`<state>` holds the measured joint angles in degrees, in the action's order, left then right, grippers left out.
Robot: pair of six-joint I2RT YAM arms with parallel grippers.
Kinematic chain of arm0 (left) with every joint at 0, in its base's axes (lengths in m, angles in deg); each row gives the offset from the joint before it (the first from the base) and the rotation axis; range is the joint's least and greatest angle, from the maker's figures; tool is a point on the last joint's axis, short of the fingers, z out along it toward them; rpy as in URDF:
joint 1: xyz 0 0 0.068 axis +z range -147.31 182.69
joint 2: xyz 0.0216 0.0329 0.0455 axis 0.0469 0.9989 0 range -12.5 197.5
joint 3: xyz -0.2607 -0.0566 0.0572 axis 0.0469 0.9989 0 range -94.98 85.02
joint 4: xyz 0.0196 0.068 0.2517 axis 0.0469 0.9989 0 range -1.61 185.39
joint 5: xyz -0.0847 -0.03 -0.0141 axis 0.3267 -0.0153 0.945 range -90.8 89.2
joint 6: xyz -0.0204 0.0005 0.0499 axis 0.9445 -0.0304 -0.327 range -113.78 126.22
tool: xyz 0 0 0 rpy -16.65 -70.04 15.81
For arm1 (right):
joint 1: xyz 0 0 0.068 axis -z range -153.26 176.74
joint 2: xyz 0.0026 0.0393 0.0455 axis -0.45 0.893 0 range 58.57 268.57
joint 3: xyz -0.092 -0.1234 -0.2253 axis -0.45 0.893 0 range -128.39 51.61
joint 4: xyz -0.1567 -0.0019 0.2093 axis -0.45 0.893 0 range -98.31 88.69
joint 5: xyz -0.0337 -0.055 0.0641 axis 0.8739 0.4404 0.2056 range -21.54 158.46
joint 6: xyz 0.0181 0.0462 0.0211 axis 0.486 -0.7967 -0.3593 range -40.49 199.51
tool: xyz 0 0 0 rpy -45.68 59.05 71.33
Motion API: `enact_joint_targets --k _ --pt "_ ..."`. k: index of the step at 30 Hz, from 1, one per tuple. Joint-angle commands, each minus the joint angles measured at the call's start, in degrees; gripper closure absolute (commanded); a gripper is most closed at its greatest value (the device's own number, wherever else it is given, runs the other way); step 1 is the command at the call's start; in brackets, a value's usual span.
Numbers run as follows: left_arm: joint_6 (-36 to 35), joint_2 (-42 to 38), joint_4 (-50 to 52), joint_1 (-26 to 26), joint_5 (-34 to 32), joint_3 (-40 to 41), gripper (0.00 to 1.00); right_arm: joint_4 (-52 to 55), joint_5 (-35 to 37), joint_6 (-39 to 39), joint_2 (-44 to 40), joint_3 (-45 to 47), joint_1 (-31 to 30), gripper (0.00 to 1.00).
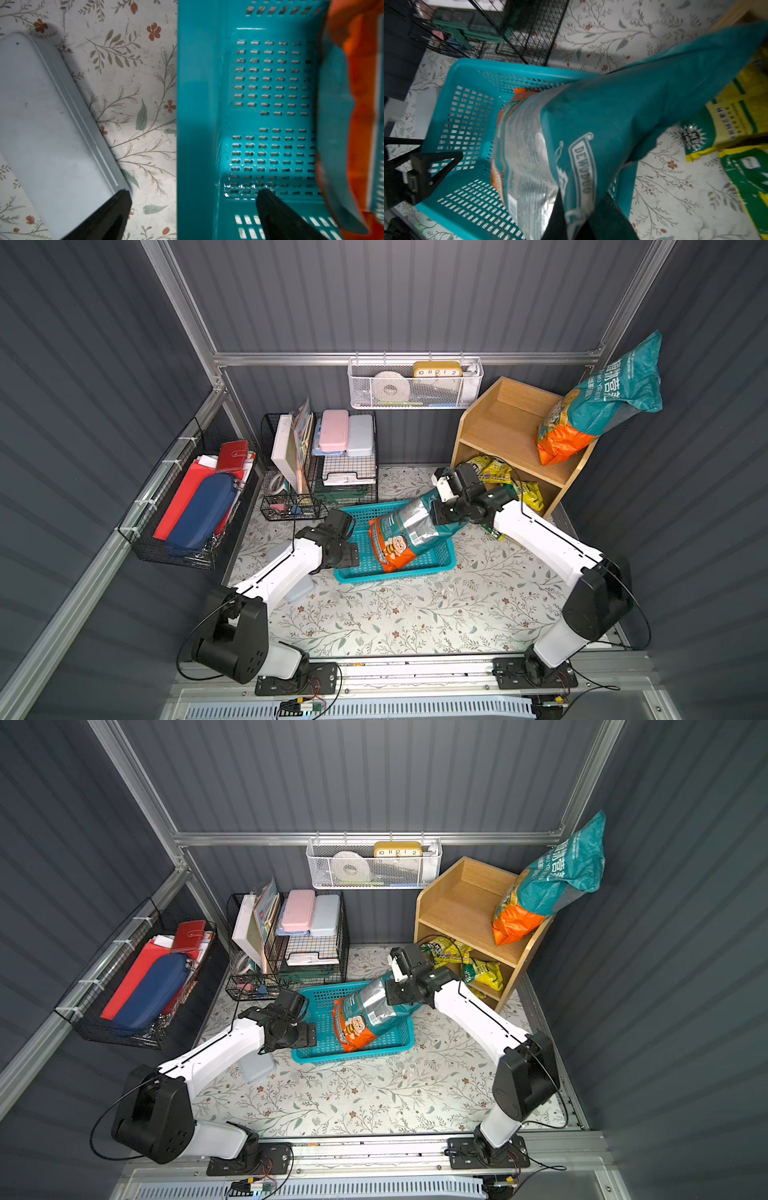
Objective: Take down the fertilizer bag from the shelf
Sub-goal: Adjust the fertilizer bag in the storage box, then move the storage box to the center of the board.
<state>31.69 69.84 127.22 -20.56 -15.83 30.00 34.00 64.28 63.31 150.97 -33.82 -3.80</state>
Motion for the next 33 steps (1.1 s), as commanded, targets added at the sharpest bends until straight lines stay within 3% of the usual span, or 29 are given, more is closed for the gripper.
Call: enact_joint_targets --k 1,7,18,24,28,30,33 --pt "1.9 0.1 0.0 0.3 -2.1 -1.2 0.01 0.0 5.4 2.0 -5.5 -6.3 0.7 1.00" --pt "2.9 -0.5 0.5 0.3 -3.2 -1.0 0.01 2.7 8.8 4.0 -6.8 -5.7 0.7 1.00" --pt "3.8 0.3 1.8 0.3 -3.5 0.3 0.01 0.6 8.9 2.6 0.2 -2.7 -1.0 1.00" --pt "5.5 -1.2 5.7 0.3 -7.2 1.9 0.01 -0.7 7.6 2.7 2.9 -4.1 -3.0 0.98" --pt "9.4 -7.4 10.1 0.5 -13.7 6.4 0.01 -2.3 6.5 3.4 3.9 -5.3 -3.4 0.95" --pt "11.3 -11.1 11.1 0.7 -14.5 9.1 0.00 -2.0 6.4 3.8 4.3 -6.3 -3.5 0.90" --pt "12.5 -15.6 9.7 0.7 -12.0 11.5 0.01 -2.1 5.5 4.0 4.1 -7.0 -3.4 0.60"
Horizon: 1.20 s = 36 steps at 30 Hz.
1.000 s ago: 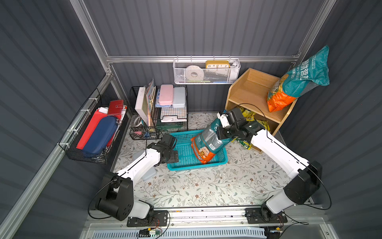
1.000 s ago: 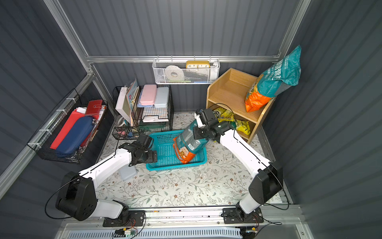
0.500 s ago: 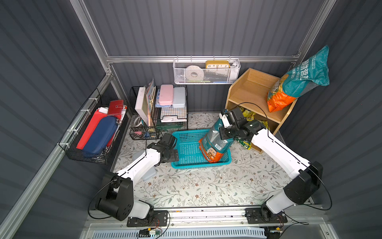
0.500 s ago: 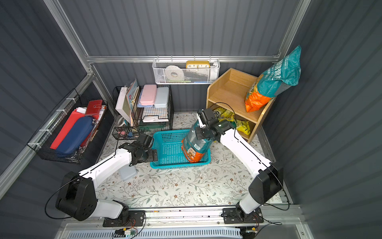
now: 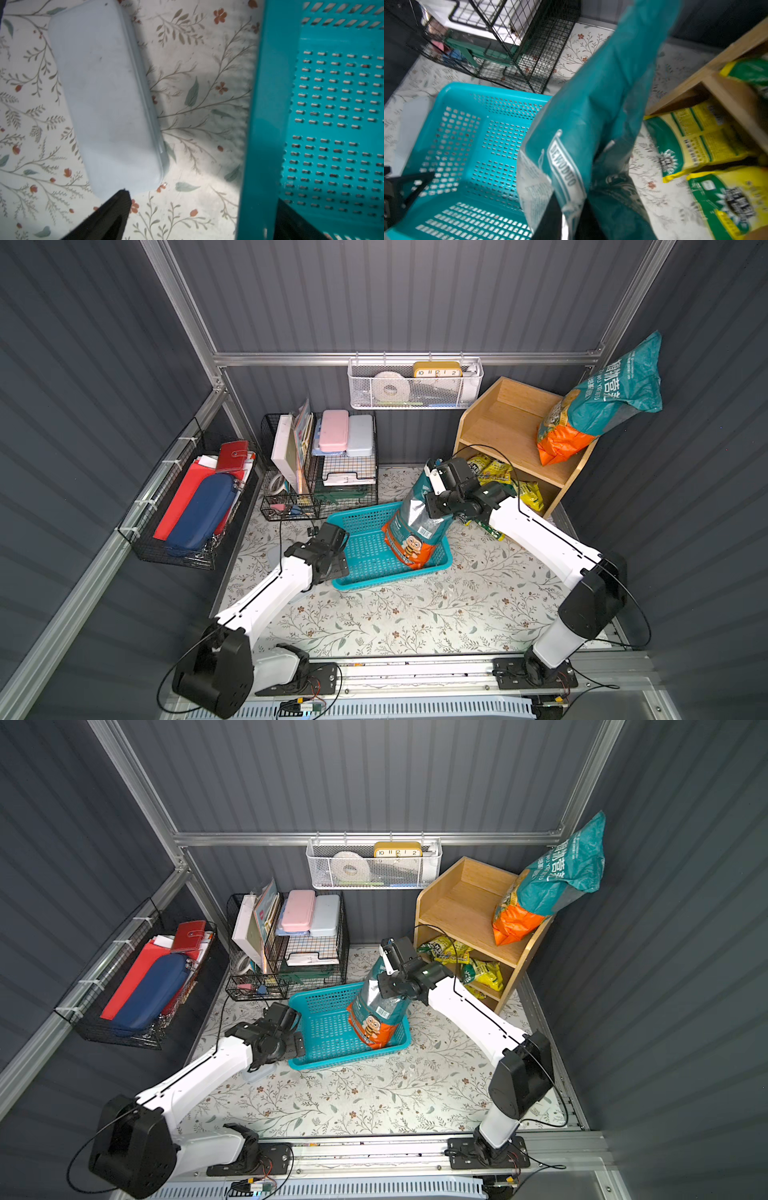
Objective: Take down the fertilizer bag from the shelf
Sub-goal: Move the storage box to the center of the board, then pick up the fertilizer bag from the shelf.
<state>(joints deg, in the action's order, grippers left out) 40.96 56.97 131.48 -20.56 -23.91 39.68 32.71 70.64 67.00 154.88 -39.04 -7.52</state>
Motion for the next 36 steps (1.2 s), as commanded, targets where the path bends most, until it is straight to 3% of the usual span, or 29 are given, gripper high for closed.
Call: enact_joint_targets --k 1,9,13,16,20,24,27,36 --pt "3.4 -3.5 5.0 0.7 -3.4 1.9 0.00 -0.7 -1.2 0.3 0.0 -2.2 0.3 0.55" --pt "-0.9 1.4 3.6 0.7 1.7 -8.2 0.01 0.6 -1.3 1.0 -5.4 -9.1 0.3 0.34" --pt "-4.4 4.1 4.9 0.7 1.9 -17.2 0.01 7.8 9.1 3.1 -7.6 -18.7 0.8 0.18" --pt "-8.8 4.7 5.0 0.7 2.0 -23.7 0.01 17.3 17.7 4.6 -6.8 -30.4 3.4 0.13" --pt "-14.4 2.7 0.9 0.6 11.9 -26.7 0.01 26.4 30.0 7.0 -5.8 -42.1 11.1 0.11" --pt "-13.0 0.3 -4.2 0.5 23.4 -23.6 0.01 26.8 28.3 5.2 -9.5 -42.8 21.8 0.11" --pt "-9.5 -0.4 -6.9 -0.1 28.1 -20.4 0.01 24.8 26.9 3.7 -12.4 -41.0 28.3 0.11" --pt "-7.0 0.2 -8.0 -4.7 28.0 -17.9 0.01 20.0 23.0 1.6 -12.3 -44.4 39.4 0.03"
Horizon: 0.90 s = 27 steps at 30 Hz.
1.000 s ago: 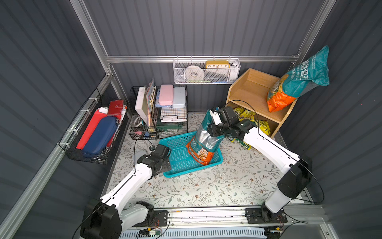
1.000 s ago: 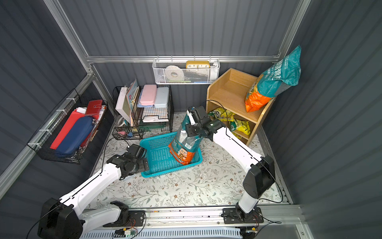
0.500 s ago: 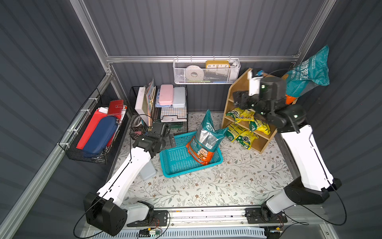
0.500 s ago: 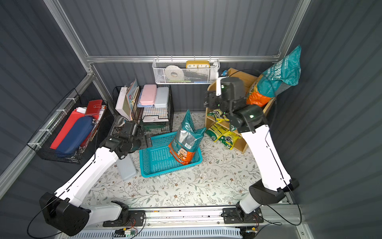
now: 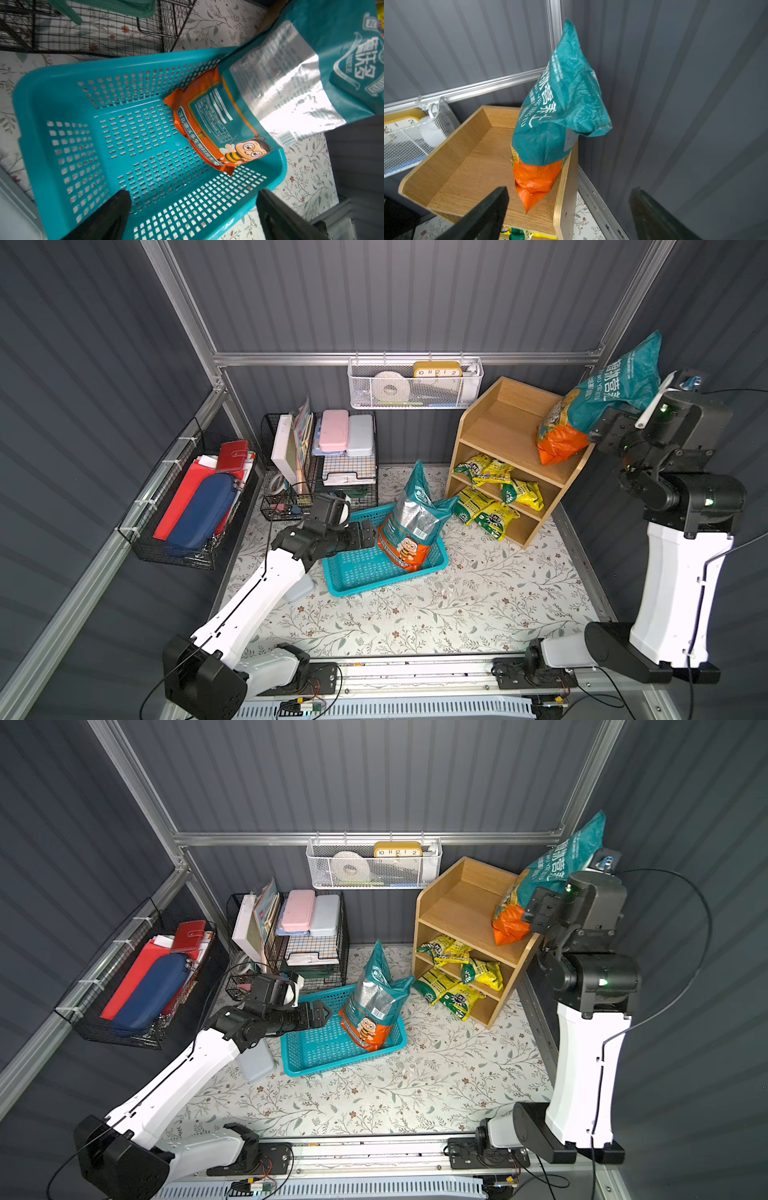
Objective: Take down the fertilizer bag from the shelf
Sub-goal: Pick up the fertilizer bag from the shelf.
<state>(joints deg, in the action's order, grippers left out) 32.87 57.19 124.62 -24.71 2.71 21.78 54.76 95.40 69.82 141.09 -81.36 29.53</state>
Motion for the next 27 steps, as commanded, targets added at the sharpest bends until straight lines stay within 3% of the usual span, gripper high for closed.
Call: enact_joint_targets --k 1,7,12,15,18,21,22,23,27 --pt "1.1 0.1 -1.1 -0.6 1.3 0.0 0.01 -2.0 -2.9 -1.8 2.3 -3.3 4.1 0.03" --pt "1.0 1.4 -0.8 -0.9 1.3 -0.8 0.01 -6.4 -14.2 -5.8 7.0 -4.6 11.6 0.02" --pt "1.6 2.1 -0.6 -1.2 0.8 -1.6 0.00 -13.4 -25.2 -9.0 9.8 -2.1 12.4 0.05" --pt "2.0 2.1 -0.4 -1.4 0.2 -1.6 0.01 -15.3 -28.2 -11.1 11.6 -2.3 12.4 0.12" --pt "2.2 2.2 0.1 -1.6 -0.4 -1.7 0.01 -15.2 -29.9 -12.6 12.8 -2.5 12.5 0.36" --pt "2.3 2.1 0.5 -1.7 -0.9 -1.8 0.01 -18.8 -27.6 -11.8 10.5 1.9 12.4 0.75" --pt "2.3 2.1 0.6 -1.8 -1.1 -1.7 0.01 -20.9 -26.5 -11.4 9.1 4.3 12.4 0.95" --pt "2.4 2.1 0.6 -1.8 -1.2 -1.7 0.01 -22.9 -26.0 -11.2 7.7 6.3 12.5 1.00" --pt "2.5 2.8 0.3 -1.9 -1.1 -1.7 0.01 -27.5 -28.5 -10.1 3.9 9.3 12.4 1.00"
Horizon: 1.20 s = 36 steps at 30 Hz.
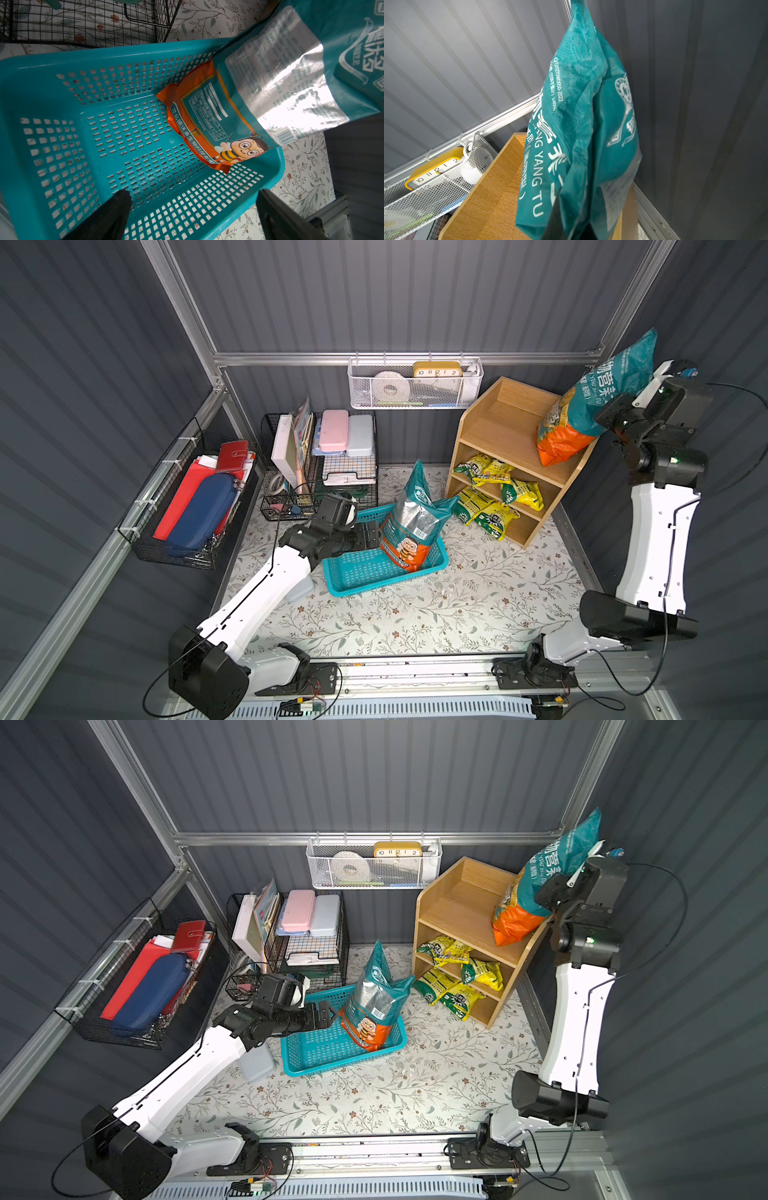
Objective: Take down the fertilizer bag from the shelf
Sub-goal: Pick up the fertilizer bag from the shelf, then place the fertilizer bag in the storage box.
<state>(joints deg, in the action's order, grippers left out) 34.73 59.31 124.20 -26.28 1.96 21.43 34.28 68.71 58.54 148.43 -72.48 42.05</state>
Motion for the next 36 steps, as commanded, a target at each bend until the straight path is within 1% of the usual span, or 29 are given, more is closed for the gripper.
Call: enact_joint_targets --k 1,4,8,10,15,17,19,23,26,30,32,36 --pt "0.8 1.1 0.6 -0.4 -0.3 -1.4 0.01 -8.0 -2.9 1.4 -4.4 0.6 -0.1 1.00" --pt "1.2 1.8 0.2 -0.7 -0.2 -1.2 0.01 -11.8 -5.4 1.3 -7.9 1.3 -0.4 1.00" --pt "1.9 2.1 -0.7 -1.0 -0.1 -0.4 0.01 -14.0 -6.5 2.7 -12.0 1.0 -2.6 1.00" --pt "2.0 2.3 -0.7 -1.1 -0.1 -0.3 0.01 -14.1 -7.2 3.3 -13.0 0.5 -3.6 1.00" --pt "2.1 2.3 -0.3 -1.4 -0.3 -0.6 0.01 -14.4 -11.1 1.3 -14.8 -0.7 -5.3 1.00" --pt "2.1 2.0 -0.2 -1.3 -0.8 -0.5 0.01 -15.1 -12.2 0.8 -15.6 -0.8 -7.7 1.00" --pt "1.9 1.6 0.4 -1.3 -1.9 -0.7 0.01 -15.7 -12.1 1.4 -16.1 -0.9 -11.8 1.00" --pt "1.7 0.8 1.3 -1.3 -4.1 -1.2 0.01 -16.2 -11.7 3.9 -15.9 -1.0 -23.5 1.00" --pt "2.2 0.0 1.5 -1.4 -4.3 -1.3 0.01 -16.2 -11.9 4.8 -14.4 -0.9 -31.0 1.00" --pt "4.2 -1.5 2.1 -1.3 -6.8 -0.4 0.01 -18.0 -10.9 7.5 -11.5 -0.7 -39.5 1.00" --pt "4.7 -2.6 2.5 -1.4 -8.7 0.1 0.01 -18.1 -10.1 9.6 -9.1 -0.9 -44.7 1.00" --pt "4.8 -4.7 5.5 -1.3 -14.6 -0.3 0.01 -18.2 -9.2 11.4 -4.8 -0.7 -51.3 1.00"
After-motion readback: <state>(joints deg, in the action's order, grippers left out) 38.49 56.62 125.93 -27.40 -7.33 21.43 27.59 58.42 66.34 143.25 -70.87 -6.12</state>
